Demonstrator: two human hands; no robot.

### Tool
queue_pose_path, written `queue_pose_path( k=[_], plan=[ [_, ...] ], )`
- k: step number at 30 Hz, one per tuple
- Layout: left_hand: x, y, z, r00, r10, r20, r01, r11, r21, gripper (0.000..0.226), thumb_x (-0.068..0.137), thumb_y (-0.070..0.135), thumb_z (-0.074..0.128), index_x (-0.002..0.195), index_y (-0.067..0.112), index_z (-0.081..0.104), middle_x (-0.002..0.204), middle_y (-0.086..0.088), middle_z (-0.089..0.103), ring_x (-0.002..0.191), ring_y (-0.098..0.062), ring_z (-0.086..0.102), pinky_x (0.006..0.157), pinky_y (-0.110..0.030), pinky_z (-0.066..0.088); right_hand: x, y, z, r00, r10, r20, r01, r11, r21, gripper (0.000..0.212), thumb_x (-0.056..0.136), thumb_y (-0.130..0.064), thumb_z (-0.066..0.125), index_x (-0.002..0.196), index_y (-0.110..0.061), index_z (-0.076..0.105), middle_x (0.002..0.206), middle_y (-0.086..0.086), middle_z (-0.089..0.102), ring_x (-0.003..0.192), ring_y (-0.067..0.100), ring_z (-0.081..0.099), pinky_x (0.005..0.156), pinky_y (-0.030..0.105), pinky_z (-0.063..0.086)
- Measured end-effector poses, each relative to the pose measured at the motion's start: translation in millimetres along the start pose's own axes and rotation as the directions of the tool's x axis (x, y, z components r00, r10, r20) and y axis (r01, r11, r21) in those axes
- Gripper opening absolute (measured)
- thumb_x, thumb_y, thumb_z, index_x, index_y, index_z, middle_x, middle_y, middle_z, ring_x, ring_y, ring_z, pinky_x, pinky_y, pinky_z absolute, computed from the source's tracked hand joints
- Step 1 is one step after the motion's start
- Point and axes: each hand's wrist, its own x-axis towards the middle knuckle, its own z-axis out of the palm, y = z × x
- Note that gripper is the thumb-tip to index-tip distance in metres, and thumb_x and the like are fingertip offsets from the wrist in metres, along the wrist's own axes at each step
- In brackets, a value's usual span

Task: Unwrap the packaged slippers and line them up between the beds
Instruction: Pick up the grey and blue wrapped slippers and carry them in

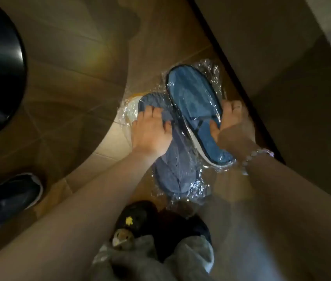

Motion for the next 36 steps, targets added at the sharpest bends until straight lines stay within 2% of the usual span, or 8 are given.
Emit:
queue_pose_path(
  k=[7,12,15,17,21,27,33,36],
  plan=[
    [10.2,-14.9,21.8,0.990,0.069,-0.124,-0.084,0.988,-0.126,0.043,0.097,0.031,0.040,0.136,0.013,0.042,0.136,-0.006,0.041,0.124,-0.024,0.039,0.102,-0.035,0.031,33.5,17.9,30.2,0.993,0.122,0.011,-0.118,0.929,0.351,0.079,0.086,-0.051,0.057,0.145,-0.008,0.028,0.145,0.015,0.035,0.133,0.030,0.034,0.109,0.040,0.033],
    [-12.4,-38.4,24.0,0.938,-0.206,-0.281,0.064,0.895,-0.442,0.053,0.086,0.029,0.064,0.132,0.012,0.044,0.132,-0.006,0.043,0.127,-0.022,0.038,0.104,-0.032,0.030,27.8,13.7,35.6,0.985,0.170,0.037,-0.167,0.868,0.468,0.103,0.068,-0.067,0.067,0.144,-0.008,0.030,0.148,0.011,0.034,0.135,0.027,0.035,0.105,0.035,0.035],
    [-29.6,-45.7,29.7,0.827,-0.561,-0.034,0.425,0.663,-0.616,0.093,0.070,0.040,0.079,0.141,0.008,0.029,0.142,-0.012,0.033,0.133,-0.029,0.033,0.108,-0.038,0.030,21.9,13.8,29.8,0.972,0.219,0.086,-0.234,0.862,0.449,0.105,0.064,-0.067,0.070,0.141,-0.006,0.035,0.145,0.013,0.038,0.132,0.029,0.038,0.101,0.037,0.040],
    [-32.5,-43.6,37.7,0.791,-0.596,0.135,0.528,0.554,-0.644,0.105,0.063,0.041,0.083,0.143,0.010,0.023,0.146,-0.012,0.027,0.135,-0.031,0.032,0.110,-0.039,0.031,19.1,13.2,31.3,0.967,0.235,0.101,-0.256,0.874,0.413,0.105,0.061,-0.065,0.074,0.139,-0.006,0.036,0.143,0.013,0.040,0.130,0.030,0.040,0.099,0.038,0.043],
    [-20.5,-38.4,48.0,0.858,-0.483,0.174,0.454,0.555,-0.697,0.109,0.057,0.034,0.088,0.140,0.014,0.020,0.144,-0.008,0.029,0.131,-0.029,0.039,0.109,-0.041,0.036,21.7,8.4,27.2,0.969,0.236,0.070,-0.246,0.907,0.342,0.103,0.057,-0.057,0.082,0.136,-0.008,0.037,0.138,0.013,0.044,0.126,0.029,0.043,0.095,0.039,0.046],
    [-25.5,-38.2,54.2,0.726,-0.593,0.348,0.614,0.332,-0.716,0.114,0.053,0.032,0.091,0.138,0.014,0.018,0.141,-0.014,0.039,0.127,-0.033,0.043,0.108,-0.043,0.038,22.8,1.7,17.2,0.955,0.268,0.130,-0.295,0.907,0.301,0.095,0.057,-0.053,0.084,0.127,-0.004,0.043,0.126,0.014,0.052,0.113,0.030,0.054,0.082,0.037,0.051],
    [-18.3,-19.3,55.5,0.754,-0.485,0.443,0.597,0.226,-0.770,0.108,0.050,0.033,0.092,0.138,0.008,0.035,0.135,-0.009,0.053,0.121,-0.031,0.053,0.106,-0.043,0.041,26.0,0.1,23.6,0.951,0.268,0.151,-0.305,0.889,0.342,0.088,0.061,-0.049,0.083,0.126,-0.003,0.046,0.126,0.014,0.051,0.113,0.029,0.053,0.072,0.029,0.041],
    [-17.2,-14.9,59.4,0.769,-0.486,0.415,0.572,0.234,-0.786,0.103,0.052,0.031,0.091,0.135,0.009,0.033,0.130,-0.007,0.054,0.117,-0.030,0.055,0.104,-0.042,0.043,25.7,-1.9,26.3,0.947,0.268,0.177,-0.317,0.866,0.387,0.084,0.062,-0.048,0.083,0.125,-0.003,0.049,0.126,0.014,0.053,0.113,0.029,0.054,0.076,0.030,0.044]
  ],
)
